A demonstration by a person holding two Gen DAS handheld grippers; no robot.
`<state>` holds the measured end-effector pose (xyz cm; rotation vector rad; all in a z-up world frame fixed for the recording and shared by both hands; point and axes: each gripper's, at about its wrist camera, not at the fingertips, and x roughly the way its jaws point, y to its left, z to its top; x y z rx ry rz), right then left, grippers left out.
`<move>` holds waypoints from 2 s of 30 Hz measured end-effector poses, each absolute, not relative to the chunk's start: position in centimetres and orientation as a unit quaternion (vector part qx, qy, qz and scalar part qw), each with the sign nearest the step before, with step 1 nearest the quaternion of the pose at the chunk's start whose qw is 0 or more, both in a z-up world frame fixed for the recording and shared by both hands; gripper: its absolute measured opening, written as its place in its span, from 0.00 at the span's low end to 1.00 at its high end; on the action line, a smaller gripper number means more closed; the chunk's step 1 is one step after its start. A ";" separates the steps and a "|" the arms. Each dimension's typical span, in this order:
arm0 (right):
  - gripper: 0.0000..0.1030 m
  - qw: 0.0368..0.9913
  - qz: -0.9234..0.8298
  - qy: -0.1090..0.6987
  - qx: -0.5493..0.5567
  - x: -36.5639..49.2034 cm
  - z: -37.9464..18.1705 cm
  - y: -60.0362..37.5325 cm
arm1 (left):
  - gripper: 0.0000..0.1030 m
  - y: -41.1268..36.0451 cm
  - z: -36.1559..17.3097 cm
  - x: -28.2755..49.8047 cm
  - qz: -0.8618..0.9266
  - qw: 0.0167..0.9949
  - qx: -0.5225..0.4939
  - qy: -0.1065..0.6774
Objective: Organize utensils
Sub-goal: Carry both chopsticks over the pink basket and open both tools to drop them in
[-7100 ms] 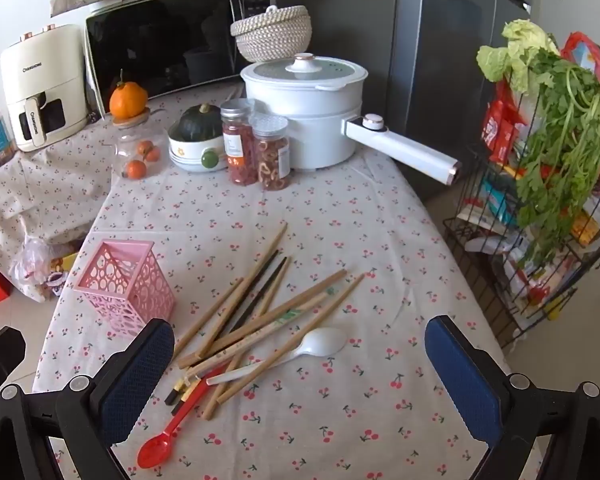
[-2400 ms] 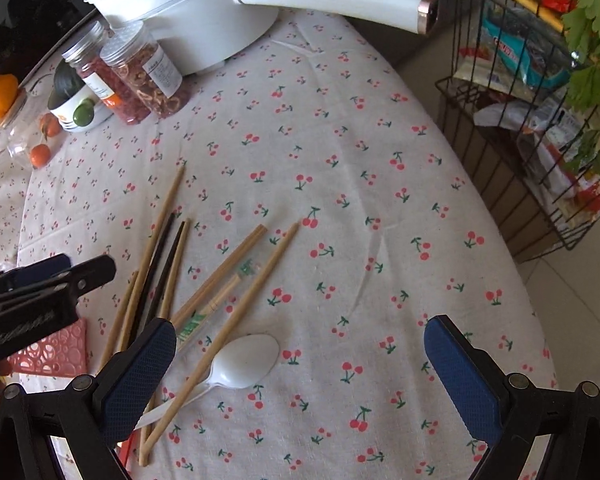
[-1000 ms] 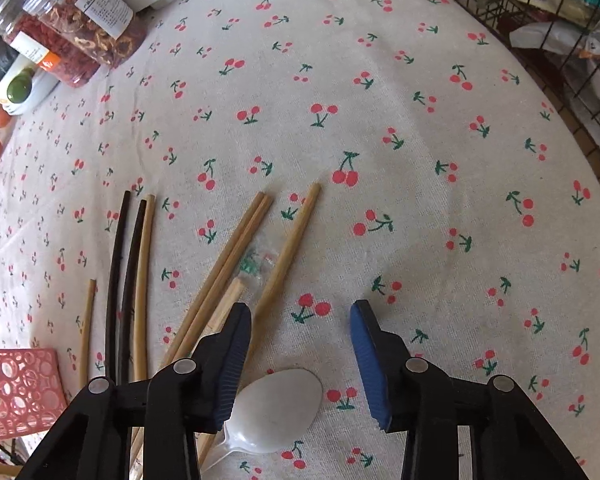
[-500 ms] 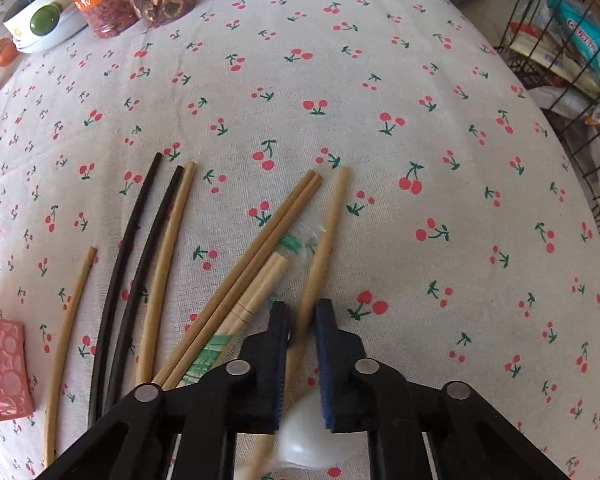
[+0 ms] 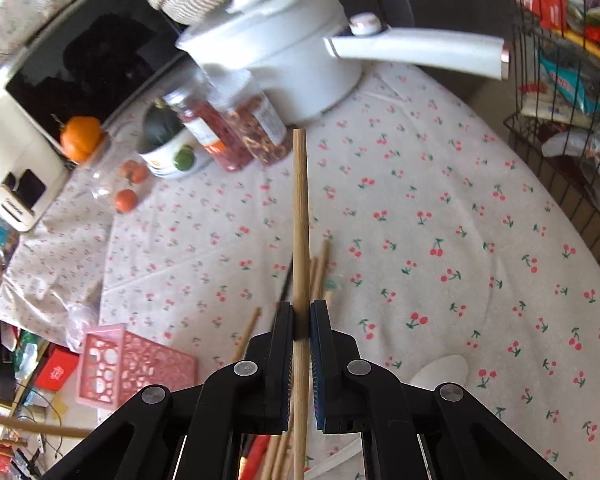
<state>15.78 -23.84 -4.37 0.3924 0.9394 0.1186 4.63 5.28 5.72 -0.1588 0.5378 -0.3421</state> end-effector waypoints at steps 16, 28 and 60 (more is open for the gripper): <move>0.06 0.931 0.199 0.266 0.152 12.2 5.6 -16.3 | 0.06 6.6 1.5 11.3 -0.116 0.933 -0.021 0.340; 0.07 0.925 0.221 0.279 0.131 14.8 2.9 -12.2 | 0.07 6.1 -3.4 16.7 -0.136 0.904 -0.038 0.404; 0.07 0.936 0.205 0.271 0.096 16.6 0.7 -10.2 | 0.75 9.6 -4.1 13.8 -0.075 0.895 -0.115 0.423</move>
